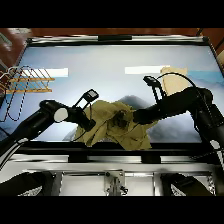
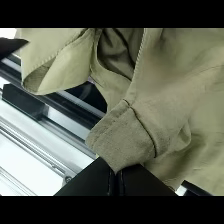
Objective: Fold the shirts.
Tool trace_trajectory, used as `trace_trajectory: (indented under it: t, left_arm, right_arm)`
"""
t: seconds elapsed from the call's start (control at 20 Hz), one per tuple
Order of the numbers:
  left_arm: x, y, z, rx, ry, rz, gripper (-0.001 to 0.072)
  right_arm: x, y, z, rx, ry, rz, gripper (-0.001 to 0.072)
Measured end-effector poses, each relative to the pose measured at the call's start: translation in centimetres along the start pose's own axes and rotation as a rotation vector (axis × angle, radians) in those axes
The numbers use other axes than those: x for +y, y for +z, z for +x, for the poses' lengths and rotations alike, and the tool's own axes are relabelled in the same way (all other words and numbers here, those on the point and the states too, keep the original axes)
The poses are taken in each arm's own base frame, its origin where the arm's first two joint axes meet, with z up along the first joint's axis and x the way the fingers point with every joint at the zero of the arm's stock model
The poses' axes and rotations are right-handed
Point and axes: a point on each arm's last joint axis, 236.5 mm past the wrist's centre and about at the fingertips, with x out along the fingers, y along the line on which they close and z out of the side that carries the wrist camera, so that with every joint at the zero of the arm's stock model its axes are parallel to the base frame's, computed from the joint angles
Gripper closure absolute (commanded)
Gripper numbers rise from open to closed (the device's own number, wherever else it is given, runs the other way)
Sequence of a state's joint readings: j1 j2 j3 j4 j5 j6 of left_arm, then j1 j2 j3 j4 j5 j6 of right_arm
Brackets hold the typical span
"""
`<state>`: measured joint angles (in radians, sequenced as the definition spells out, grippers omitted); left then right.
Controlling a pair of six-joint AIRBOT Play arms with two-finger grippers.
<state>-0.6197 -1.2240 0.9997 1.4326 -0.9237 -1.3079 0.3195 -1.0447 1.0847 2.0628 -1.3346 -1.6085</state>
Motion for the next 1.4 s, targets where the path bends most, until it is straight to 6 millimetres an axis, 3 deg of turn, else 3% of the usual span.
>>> trace_trajectory:
  t: [0.2,0.5,0.9,0.95,1.0,1.05,1.15,1.2,1.4]
  left_arm:
    - [-0.9,2.9,2.4,-0.094,0.008,-0.048,0.0002]
    - [-1.5,4.9,4.2,-0.171,-0.005,-0.104,0.0001]
    - [-3.1,5.0,5.8,-0.169,-0.049,-0.092,0.0003]
    - [-3.1,4.9,5.9,-0.165,-0.048,-0.080,0.0121]
    - [-3.0,4.8,5.9,-0.161,-0.043,-0.067,0.0395]
    - [-2.8,4.7,6.0,-0.157,-0.034,-0.051,0.0491]
    - [-1.9,4.6,6.0,-0.157,-0.018,-0.050,0.0578]
    - [-1.3,4.6,6.0,-0.159,-0.008,-0.063,0.0670]
    - [1.3,5.9,4.9,-0.198,0.023,-0.145,0.0674]
  right_arm:
    - [0.0,0.2,0.0,-0.007,-0.002,0.000,0.0641]
    - [-0.1,0.2,0.0,-0.009,-0.004,-0.001,0.0642]
    - [-0.1,0.4,0.0,-0.015,-0.005,-0.001,0.0641]
    - [-0.1,0.4,0.0,-0.015,-0.005,-0.001,0.0642]
    - [-0.1,0.4,0.0,-0.016,-0.005,0.000,0.0642]
    - [-0.1,0.4,0.0,-0.016,-0.005,0.001,0.0642]
    - [-0.1,0.4,0.0,-0.016,-0.005,0.005,0.0642]
    - [-0.1,0.4,0.0,-0.016,-0.005,0.007,0.0641]
    - [-0.1,0.4,0.0,-0.016,-0.004,0.013,0.0641]
